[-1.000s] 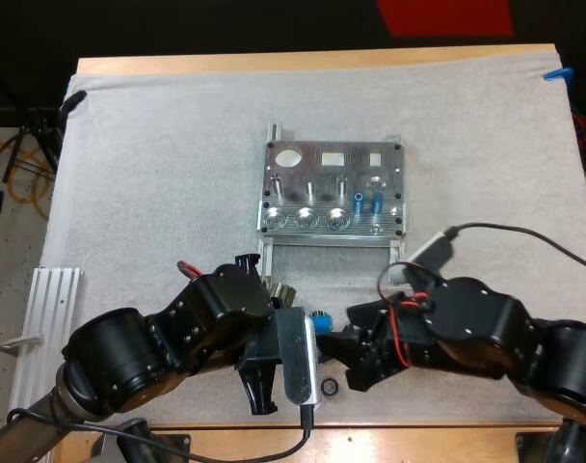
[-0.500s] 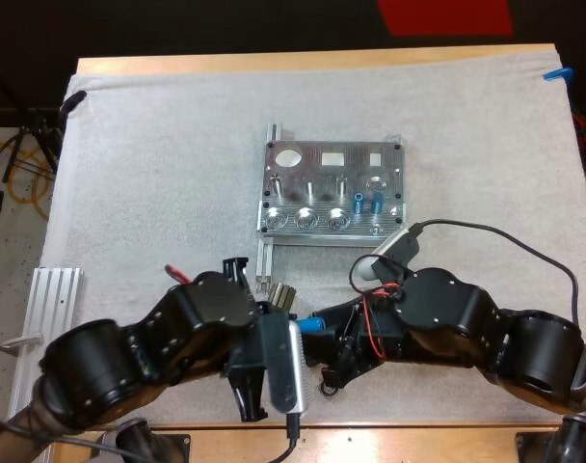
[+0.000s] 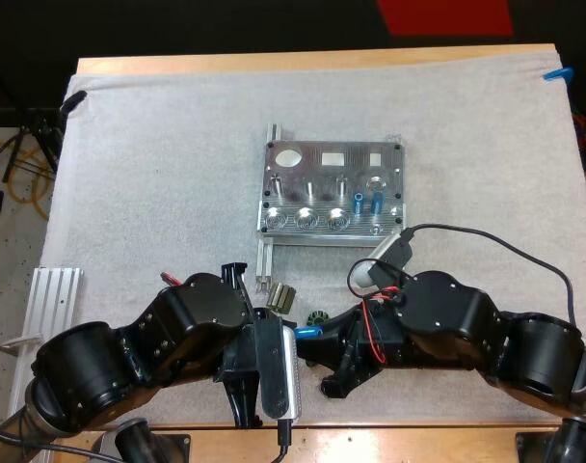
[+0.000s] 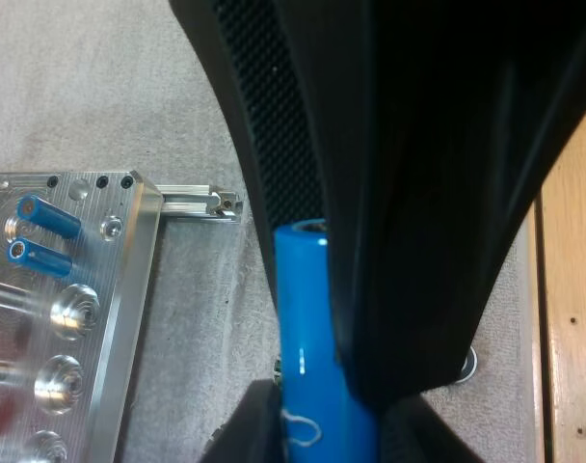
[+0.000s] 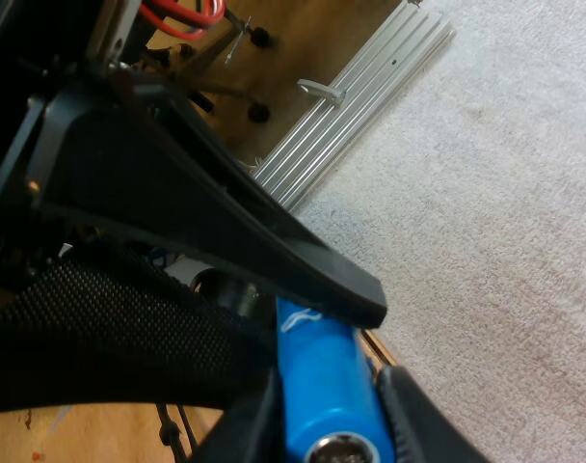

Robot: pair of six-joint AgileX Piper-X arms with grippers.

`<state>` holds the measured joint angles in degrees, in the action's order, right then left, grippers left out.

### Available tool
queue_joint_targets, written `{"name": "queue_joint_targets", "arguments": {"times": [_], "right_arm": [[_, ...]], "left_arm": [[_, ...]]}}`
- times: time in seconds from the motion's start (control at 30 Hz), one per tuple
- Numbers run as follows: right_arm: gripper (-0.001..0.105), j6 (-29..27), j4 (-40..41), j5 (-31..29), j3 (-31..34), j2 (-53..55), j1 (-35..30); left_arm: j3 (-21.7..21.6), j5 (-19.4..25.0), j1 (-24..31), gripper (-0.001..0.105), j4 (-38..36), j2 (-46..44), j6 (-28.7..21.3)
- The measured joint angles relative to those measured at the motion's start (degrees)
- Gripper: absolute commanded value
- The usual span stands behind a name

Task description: Load cells from left to right

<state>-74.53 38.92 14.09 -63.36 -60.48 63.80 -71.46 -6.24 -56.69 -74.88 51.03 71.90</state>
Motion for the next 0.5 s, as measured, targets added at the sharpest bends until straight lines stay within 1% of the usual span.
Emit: {"name": "queue_joint_targets", "arguments": {"times": [0.07, 0.1, 0.13, 0.17, 0.2, 0.27, 0.3, 0.33, 0.37, 0.4, 0.5], "right_arm": [[0.0, 0.0, 0.0, 0.1, 0.0, 0.0, 0.0], [0.0, 0.0, 0.0, 0.2, 0.0, 0.0, 0.0], [0.0, -0.2, 0.0, 0.2, 0.0, 0.0, 0.0], [0.0, -0.5, 0.0, 0.2, 0.0, 0.0, 0.0], [0.0, -0.7, 0.0, 0.2, 0.0, 0.0, 0.0], [0.0, -1.2, 0.0, 0.0, 0.0, 0.0, 0.0], [0.0, -1.3, 0.0, -0.3, 0.0, 0.0, 0.0], [0.0, -1.3, 0.1, -0.6, 0.0, 0.0, 0.0], [0.0, -1.3, 0.3, -1.0, 0.0, 0.0, 0.0], [0.0, -1.3, 0.2, -1.1, 0.0, 0.0, 0.0], [0.0, -1.3, 0.2, -1.5, 0.0, 0.0, -0.1]], "left_arm": [[0.0, 0.0, 0.0, 0.004, 0.0, 0.0, 0.0], [0.0, 0.0, 0.0, 0.007, 0.0, 0.0, 0.0], [0.0, 0.0, 0.0, 0.013, 0.0, 0.0, 0.0], [0.0, 0.0, 0.0, 0.022, 0.0, 0.0, 0.0], [0.0, 0.0, 0.0, 0.026, 0.0, 0.0, 0.0], [0.0, 0.0, 0.0, 0.05, -0.1, 0.0, 0.1], [0.0, 0.0, 0.0, 0.056, -0.2, 0.0, 0.2], [0.0, 0.0, 0.0, 0.064, -0.4, -0.2, 0.1], [0.0, -0.1, 0.0, 0.067, -0.6, -0.5, 0.1], [0.0, 0.0, 0.0, 0.068, -0.6, -0.7, 0.1], [0.0, 2.7, 0.0, 0.067, -0.9, -1.7, 0.1]]}}
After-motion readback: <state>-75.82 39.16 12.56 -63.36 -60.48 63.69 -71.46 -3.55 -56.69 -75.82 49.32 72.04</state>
